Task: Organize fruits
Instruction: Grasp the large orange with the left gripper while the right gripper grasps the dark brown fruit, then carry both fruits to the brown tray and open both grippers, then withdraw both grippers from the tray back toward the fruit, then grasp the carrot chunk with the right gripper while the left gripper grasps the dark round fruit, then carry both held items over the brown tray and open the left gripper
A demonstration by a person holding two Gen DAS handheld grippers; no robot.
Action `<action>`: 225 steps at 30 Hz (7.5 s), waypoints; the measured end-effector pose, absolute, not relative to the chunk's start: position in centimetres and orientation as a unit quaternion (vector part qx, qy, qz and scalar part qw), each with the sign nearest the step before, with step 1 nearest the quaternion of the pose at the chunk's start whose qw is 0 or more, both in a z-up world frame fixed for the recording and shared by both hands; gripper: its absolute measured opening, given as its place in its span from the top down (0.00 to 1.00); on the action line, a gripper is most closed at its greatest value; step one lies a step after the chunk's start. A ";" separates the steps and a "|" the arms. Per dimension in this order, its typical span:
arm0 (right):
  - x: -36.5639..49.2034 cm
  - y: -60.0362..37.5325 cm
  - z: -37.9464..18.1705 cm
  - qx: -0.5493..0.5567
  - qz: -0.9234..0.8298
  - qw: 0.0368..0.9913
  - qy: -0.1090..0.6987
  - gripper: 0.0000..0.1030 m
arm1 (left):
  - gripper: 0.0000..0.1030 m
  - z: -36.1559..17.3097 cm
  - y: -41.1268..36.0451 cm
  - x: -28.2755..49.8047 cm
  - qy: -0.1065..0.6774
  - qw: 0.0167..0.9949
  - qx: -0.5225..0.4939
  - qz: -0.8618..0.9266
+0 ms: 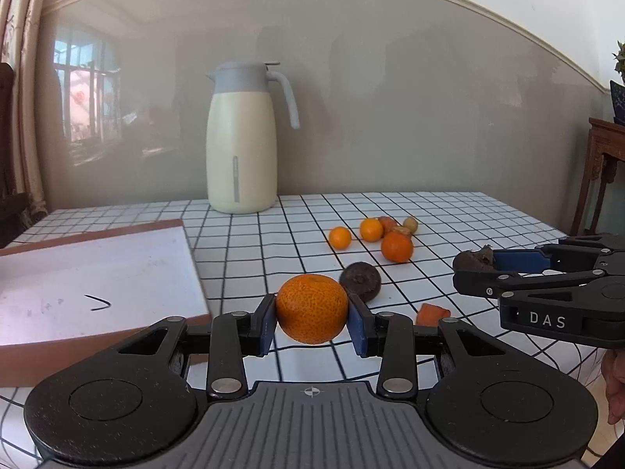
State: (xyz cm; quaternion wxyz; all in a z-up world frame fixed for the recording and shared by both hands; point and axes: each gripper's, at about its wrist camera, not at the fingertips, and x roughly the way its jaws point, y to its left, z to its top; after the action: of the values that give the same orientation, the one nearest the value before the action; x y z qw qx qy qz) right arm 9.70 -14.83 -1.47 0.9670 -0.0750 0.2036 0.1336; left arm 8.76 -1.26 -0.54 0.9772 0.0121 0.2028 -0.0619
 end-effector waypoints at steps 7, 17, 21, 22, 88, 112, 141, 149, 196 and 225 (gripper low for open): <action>9.2 -11.0 0.5 -0.073 0.185 0.965 0.169 0.67 | 0.63 0.9 3.1 7.4 0.184 0.983 0.002 -0.020; 10.0 -4.7 1.9 -0.068 0.256 0.953 0.147 0.67 | 0.63 2.0 10.3 5.9 0.163 0.985 -0.020 0.062; 10.9 -2.1 2.6 -0.077 0.279 0.948 0.133 0.67 | 0.63 2.1 13.7 5.3 0.155 0.982 -0.019 0.106; 11.3 -1.5 2.8 -0.078 0.283 0.947 0.131 0.67 | 0.63 2.2 14.6 5.3 0.155 0.981 -0.020 0.118; 24.4 5.2 1.5 0.000 0.207 0.958 0.198 0.06 | 0.00 1.4 25.4 11.1 0.166 0.932 -0.049 0.318; 16.8 -1.3 2.9 -0.013 0.222 0.961 0.165 0.08 | 0.00 2.0 18.4 7.3 0.173 0.960 -0.037 0.215; 14.4 -13.0 -4.8 -0.164 0.097 0.944 0.270 0.09 | 0.00 0.7 4.1 11.1 0.187 0.979 0.026 0.076; 15.2 -16.7 -4.3 -0.125 0.076 0.953 0.264 0.07 | 0.00 -0.5 0.8 12.3 0.200 0.978 0.039 0.037; 15.7 -24.9 -5.4 -0.039 0.046 0.951 0.303 0.77 | 0.29 -3.7 -10.1 21.5 0.288 0.954 0.058 -0.060; 14.0 -23.3 -1.4 -0.025 0.056 0.964 0.258 0.81 | 0.59 0.9 -8.9 15.7 0.238 0.965 0.069 -0.090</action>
State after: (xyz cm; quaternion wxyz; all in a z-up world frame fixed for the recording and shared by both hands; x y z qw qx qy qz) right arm 14.00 -23.26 -1.44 0.9643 -0.0249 0.2579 0.0556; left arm 15.72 -8.94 0.89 0.9646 0.0691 0.2380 -0.0898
